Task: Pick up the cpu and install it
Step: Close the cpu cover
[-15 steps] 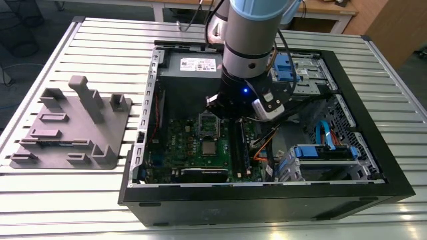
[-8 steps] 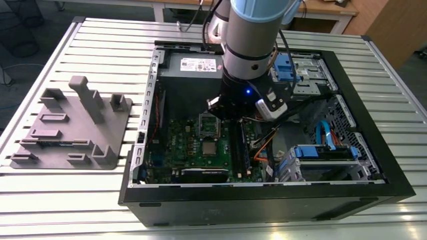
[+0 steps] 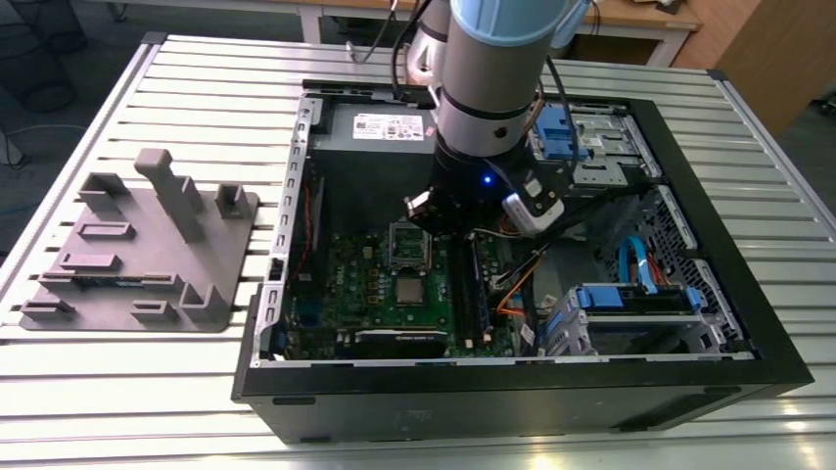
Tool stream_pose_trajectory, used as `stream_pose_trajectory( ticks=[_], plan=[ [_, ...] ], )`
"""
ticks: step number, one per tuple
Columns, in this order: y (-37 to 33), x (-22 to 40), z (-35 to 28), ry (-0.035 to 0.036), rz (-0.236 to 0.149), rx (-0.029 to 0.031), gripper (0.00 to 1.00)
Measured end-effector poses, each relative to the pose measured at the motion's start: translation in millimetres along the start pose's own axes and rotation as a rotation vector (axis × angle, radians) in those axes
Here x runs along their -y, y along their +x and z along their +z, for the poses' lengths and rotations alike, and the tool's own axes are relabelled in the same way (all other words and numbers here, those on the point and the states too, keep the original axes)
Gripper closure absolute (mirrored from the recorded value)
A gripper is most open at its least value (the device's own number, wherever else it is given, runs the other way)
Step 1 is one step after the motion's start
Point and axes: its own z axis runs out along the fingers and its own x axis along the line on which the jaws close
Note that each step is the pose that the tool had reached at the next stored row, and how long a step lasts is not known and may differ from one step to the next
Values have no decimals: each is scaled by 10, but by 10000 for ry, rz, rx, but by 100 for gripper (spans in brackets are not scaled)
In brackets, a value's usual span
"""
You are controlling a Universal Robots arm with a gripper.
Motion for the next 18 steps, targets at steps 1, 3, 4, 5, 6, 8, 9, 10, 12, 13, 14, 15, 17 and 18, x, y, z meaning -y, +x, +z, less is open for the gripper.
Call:
stream_pose_trajectory(
  ticks=[1, 3, 4, 5, 6, 8, 9, 10, 12, 13, 14, 15, 17, 18],
  plan=[
    [1, -1, 2, -16, -2, 3, 89],
    [2, -2, 4, -51, -4, 13, 89],
    [3, -3, 4, -52, -4, 12, 89],
    [5, -5, 5, -52, -2, 12, 89],
    [7, -8, 5, -53, -2, 14, 89],
    [9, -22, 5, -50, -4, 12, 89],
    [9, -32, 6, -50, -3, 13, 89],
    [7, -40, 7, -50, -4, 13, 89],
    [4, -54, 9, -51, -22, 13, 89],
    [2, -62, 10, -51, -46, 13, 89],
    [0, -71, 11, -51, -73, 13, 89],
    [-2, -80, 13, -52, -95, 13, 89],
    [-6, -98, 18, -53, -132, 13, 89],
    [-8, -110, 21, -54, -162, 13, 89]
  ],
)
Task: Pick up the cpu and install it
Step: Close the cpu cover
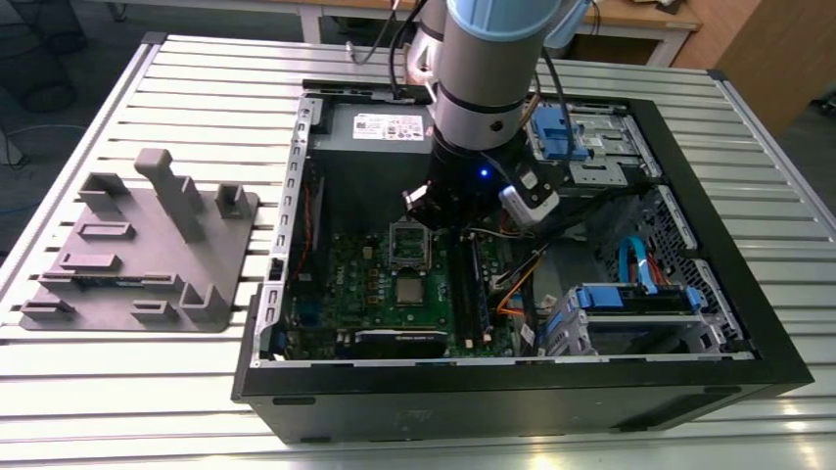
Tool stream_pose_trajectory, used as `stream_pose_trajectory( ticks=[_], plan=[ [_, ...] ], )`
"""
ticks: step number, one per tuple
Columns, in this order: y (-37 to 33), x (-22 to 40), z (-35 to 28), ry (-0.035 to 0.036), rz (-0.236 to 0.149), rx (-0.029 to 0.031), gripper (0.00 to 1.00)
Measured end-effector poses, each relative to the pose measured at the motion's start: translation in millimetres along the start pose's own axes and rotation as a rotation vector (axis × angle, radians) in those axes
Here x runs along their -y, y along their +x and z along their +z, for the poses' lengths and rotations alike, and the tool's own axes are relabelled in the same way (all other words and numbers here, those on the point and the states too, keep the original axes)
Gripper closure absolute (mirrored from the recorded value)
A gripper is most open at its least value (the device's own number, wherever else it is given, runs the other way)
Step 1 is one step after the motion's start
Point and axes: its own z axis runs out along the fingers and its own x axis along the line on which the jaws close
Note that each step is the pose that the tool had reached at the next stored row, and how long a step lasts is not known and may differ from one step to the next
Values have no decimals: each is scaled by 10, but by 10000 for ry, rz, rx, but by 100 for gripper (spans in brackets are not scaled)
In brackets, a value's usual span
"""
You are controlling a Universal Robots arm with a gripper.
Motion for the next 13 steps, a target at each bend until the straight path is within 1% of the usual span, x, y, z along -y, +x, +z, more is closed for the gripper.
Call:
stream_pose_trajectory(
  ticks=[2, 9, 11, 13],
  plan=[
    [-2, -7, 2, -3, -149, 0, 89],
    [-1, -8, 9, -22, -1068, 2, 89],
    [-1, -13, 15, -26, -1185, 4, 89],
    [1, -22, 22, -34, -1204, 6, 89]
  ],
)
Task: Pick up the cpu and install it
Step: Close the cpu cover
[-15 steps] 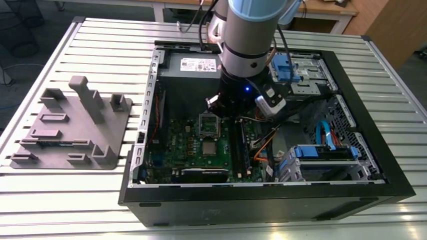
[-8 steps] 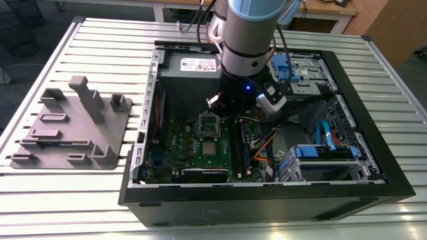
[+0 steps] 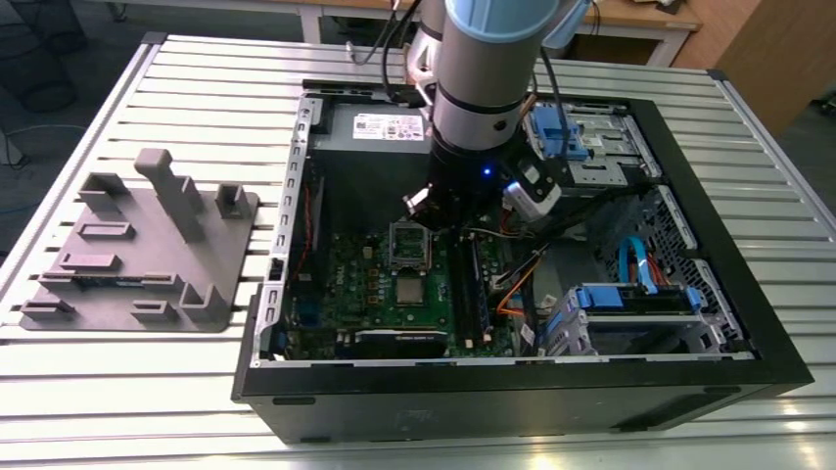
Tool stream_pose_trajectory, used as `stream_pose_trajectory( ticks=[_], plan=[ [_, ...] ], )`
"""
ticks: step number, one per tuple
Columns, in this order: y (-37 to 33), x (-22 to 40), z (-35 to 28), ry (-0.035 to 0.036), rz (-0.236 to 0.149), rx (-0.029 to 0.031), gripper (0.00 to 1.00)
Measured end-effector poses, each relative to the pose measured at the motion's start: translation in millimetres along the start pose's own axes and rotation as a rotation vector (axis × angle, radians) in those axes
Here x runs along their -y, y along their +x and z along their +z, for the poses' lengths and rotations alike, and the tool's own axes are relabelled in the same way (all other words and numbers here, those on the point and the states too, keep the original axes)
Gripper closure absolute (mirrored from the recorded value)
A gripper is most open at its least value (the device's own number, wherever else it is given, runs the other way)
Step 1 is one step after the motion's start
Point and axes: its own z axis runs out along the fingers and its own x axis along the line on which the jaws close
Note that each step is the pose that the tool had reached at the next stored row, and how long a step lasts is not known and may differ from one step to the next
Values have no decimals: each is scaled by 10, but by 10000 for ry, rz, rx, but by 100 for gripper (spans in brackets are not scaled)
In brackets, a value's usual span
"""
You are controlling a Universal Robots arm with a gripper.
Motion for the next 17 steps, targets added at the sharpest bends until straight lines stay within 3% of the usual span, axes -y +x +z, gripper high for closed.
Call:
stream_pose_trajectory(
  ticks=[13, 17],
  plan=[
    [18, -35, 37, -147, -3, 64, 89],
    [17, -43, 43, -241, 0, 110, 89]
  ],
)
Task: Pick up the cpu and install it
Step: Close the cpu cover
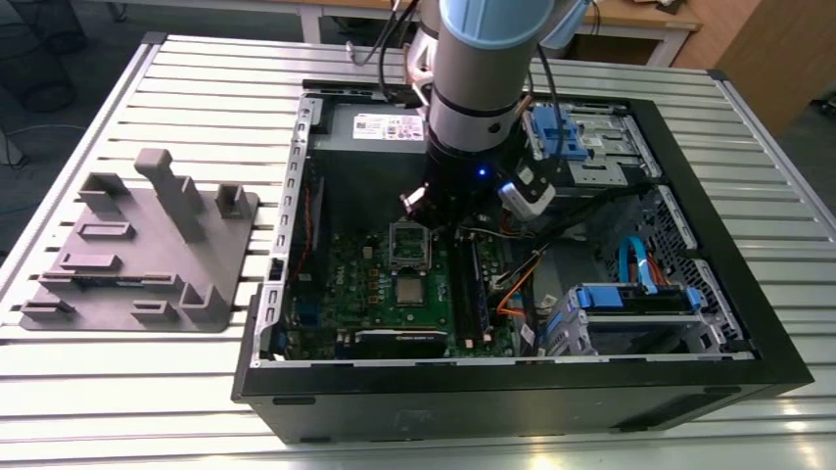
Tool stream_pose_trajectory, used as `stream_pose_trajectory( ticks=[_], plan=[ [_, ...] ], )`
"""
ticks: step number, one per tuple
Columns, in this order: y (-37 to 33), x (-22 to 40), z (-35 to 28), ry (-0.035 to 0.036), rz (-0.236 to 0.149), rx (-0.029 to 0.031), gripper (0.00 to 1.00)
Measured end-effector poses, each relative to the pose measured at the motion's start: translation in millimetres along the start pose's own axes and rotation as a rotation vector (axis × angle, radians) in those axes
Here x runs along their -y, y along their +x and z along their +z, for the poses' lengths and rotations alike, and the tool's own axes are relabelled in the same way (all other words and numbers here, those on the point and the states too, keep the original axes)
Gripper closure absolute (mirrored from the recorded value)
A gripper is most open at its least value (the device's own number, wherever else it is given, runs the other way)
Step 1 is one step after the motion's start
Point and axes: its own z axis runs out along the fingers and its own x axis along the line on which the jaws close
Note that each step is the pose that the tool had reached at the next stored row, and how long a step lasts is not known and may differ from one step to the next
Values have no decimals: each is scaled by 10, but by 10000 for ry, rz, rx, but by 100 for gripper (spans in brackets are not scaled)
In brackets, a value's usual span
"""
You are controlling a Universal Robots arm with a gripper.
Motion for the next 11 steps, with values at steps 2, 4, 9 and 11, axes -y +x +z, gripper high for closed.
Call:
stream_pose_trajectory(
  ticks=[2, 4, 9, 11],
  plan=[
    [3, -8, 3, -49, 1, 21, 89],
    [13, -15, 5, -64, 1, 30, 89],
    [49, -30, 8, -59, 0, 45, 89],
    [51, -29, 6, -59, -3, 45, 89]
  ],
)
